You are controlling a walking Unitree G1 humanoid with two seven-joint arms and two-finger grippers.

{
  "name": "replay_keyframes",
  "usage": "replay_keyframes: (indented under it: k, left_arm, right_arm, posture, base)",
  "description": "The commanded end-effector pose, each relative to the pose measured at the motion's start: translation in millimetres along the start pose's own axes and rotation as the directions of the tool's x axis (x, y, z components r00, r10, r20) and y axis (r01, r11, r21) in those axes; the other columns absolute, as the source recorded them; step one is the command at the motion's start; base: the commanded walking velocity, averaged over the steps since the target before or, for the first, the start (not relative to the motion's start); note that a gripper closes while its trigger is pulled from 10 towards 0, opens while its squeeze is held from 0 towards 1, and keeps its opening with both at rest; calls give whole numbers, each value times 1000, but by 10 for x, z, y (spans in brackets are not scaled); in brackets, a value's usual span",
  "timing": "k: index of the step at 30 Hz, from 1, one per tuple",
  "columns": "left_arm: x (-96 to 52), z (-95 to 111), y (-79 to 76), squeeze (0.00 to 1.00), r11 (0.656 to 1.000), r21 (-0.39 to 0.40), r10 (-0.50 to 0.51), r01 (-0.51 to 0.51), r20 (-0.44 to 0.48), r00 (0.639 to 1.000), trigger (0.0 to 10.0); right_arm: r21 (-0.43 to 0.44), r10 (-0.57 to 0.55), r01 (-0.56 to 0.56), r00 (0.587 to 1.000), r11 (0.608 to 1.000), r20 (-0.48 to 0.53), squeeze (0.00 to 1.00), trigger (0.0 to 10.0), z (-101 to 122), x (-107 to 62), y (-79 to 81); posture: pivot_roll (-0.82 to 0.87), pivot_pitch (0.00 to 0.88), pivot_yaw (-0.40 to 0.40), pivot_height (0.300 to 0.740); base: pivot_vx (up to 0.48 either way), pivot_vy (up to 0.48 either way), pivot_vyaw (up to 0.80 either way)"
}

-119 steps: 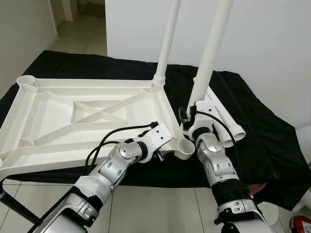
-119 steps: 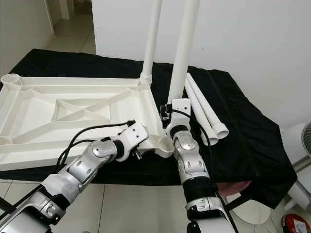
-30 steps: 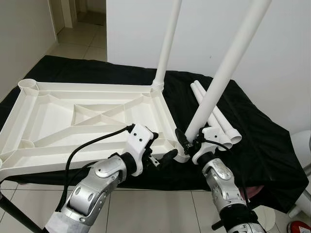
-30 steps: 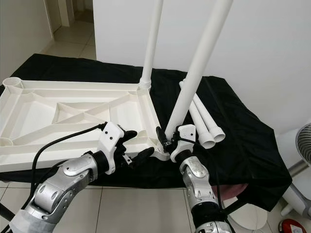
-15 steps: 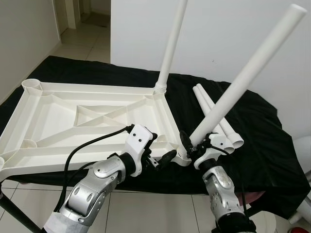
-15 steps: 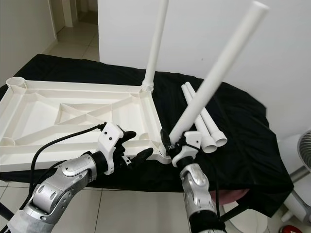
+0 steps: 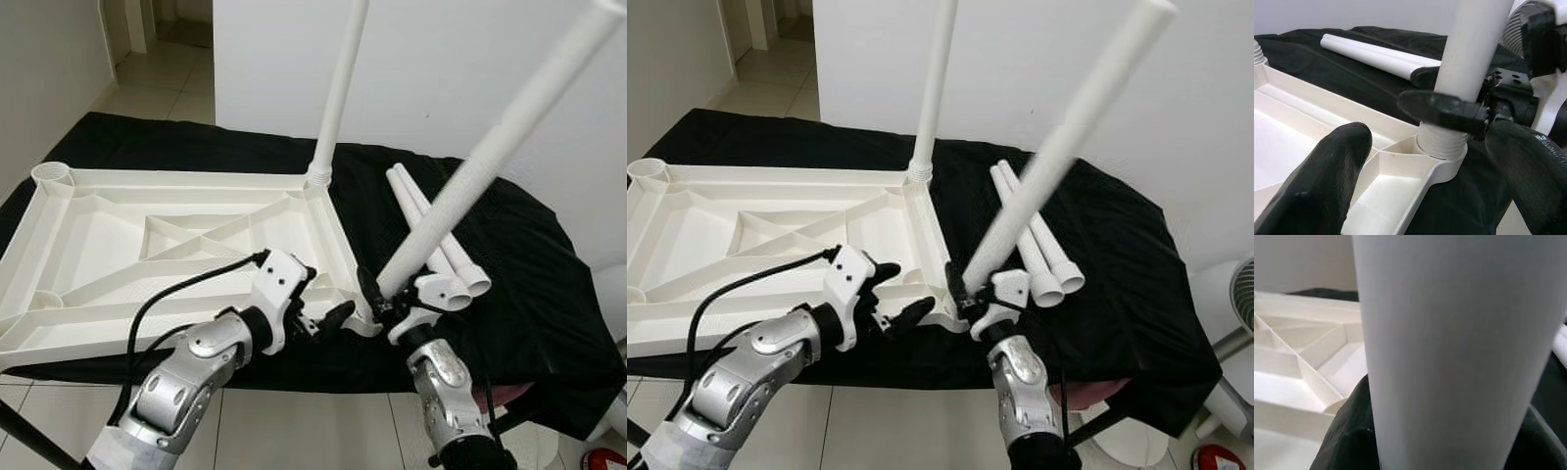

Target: Building children table

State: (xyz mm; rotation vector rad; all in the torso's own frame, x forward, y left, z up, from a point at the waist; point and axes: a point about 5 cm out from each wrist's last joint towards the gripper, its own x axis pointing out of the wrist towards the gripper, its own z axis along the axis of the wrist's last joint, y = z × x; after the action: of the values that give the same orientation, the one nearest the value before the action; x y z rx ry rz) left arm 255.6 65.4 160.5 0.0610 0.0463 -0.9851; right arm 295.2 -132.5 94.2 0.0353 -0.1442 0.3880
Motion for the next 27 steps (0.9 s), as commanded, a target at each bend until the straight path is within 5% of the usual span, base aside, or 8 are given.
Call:
replay_keyframes:
  k: [1,9,16,27]
  left_arm:
    - [11,52,-28,0,999,9,-38,38,12,999,10000]
    - [1,62,-16,0,1000,16,-24,24,16,1000,10000]
    - [-7,74,-10,0,1000,17,-19,18,20,1000,10000]
    - [-15,70,-26,0,999,20,-26,26,17,1000,10000]
  right_arm:
    - [1,7,-7,986,1000,-169,0,10000,-288,-136,10]
    - [-103,85,-104,981,989,-173,0,10000,-242,-109,-3]
    - [19,0,4,977,1000,-214,0,10000,-322,-131,-106]
    - [68,-82,105,956,992,-280,0,10000,-438,-189,-181]
  posture:
    - [29,0,-122,740]
    - [33,0,-132,740]
    - [37,0,-137,740]
    - [37,0,-136,740]
  base:
    - [0,0,0]
    - [0,0,0]
    - [0,0,0]
    - [0,0,0]
